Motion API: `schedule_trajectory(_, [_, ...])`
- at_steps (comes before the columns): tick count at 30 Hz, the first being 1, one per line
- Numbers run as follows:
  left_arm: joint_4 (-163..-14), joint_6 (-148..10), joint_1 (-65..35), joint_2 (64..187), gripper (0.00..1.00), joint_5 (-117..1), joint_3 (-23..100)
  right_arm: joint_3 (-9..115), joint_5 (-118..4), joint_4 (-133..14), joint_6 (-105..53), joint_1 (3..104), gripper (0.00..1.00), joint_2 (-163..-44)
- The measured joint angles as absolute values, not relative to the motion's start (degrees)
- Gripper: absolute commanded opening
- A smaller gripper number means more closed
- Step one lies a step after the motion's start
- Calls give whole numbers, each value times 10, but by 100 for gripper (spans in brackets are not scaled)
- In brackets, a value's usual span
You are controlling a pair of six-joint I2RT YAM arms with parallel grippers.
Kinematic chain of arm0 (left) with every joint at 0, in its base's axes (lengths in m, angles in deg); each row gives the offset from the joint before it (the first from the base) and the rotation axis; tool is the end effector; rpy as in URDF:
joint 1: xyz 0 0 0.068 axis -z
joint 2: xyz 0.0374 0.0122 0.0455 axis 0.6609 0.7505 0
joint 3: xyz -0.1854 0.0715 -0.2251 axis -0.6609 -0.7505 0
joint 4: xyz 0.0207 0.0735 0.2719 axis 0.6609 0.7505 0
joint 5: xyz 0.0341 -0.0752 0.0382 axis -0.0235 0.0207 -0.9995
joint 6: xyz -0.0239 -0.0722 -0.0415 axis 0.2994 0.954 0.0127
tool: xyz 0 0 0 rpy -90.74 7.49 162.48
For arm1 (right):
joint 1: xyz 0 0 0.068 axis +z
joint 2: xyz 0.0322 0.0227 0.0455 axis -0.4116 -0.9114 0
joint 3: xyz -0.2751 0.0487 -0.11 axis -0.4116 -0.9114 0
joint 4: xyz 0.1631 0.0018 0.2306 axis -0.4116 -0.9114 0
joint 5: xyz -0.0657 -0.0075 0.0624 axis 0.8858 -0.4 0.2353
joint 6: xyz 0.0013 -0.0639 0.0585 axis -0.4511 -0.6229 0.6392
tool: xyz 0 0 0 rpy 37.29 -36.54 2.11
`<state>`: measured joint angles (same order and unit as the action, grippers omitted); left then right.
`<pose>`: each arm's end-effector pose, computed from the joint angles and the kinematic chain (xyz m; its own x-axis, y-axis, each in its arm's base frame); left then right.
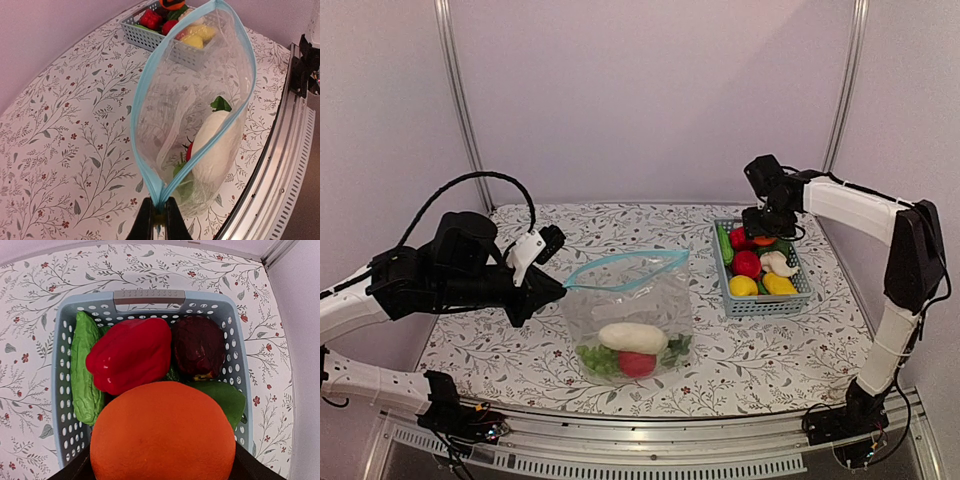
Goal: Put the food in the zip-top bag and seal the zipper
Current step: Pick up the fake vegetable from the bin.
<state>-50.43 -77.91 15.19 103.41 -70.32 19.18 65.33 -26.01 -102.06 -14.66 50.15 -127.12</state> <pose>0.1335 -0.1920 0.3197 -0.3616 0.4540 -0.8143 0.7810 0.6245 0.0014 0.4095 0.1653 0.2489 -0.8134 -0.0732 -0.5770 0.0282 0.9859 -0.1649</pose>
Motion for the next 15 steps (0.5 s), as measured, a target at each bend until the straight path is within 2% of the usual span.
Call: schedule_trajectory(15, [-507, -779, 152, 1086, 0, -672, 244, 610, -433, -1094, -129, 515, 59, -919])
